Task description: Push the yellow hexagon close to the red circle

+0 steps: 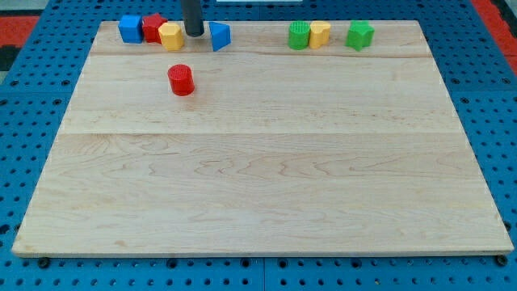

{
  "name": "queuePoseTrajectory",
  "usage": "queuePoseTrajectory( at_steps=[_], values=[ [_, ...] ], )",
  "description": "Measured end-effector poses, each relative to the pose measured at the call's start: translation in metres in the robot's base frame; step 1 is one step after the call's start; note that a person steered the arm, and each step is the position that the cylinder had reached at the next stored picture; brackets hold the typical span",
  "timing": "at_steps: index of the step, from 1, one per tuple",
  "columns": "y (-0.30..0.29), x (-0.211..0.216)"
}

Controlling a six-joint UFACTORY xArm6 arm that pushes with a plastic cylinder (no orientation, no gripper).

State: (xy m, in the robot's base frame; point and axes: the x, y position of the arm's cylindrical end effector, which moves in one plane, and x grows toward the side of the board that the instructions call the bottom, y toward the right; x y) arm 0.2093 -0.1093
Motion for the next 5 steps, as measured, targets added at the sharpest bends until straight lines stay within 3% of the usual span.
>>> queuePoseTrajectory(
  at_steps=[2, 5],
  values=[
    [-0.004, -0.014],
    [-0.006, 0.053]
  ],
)
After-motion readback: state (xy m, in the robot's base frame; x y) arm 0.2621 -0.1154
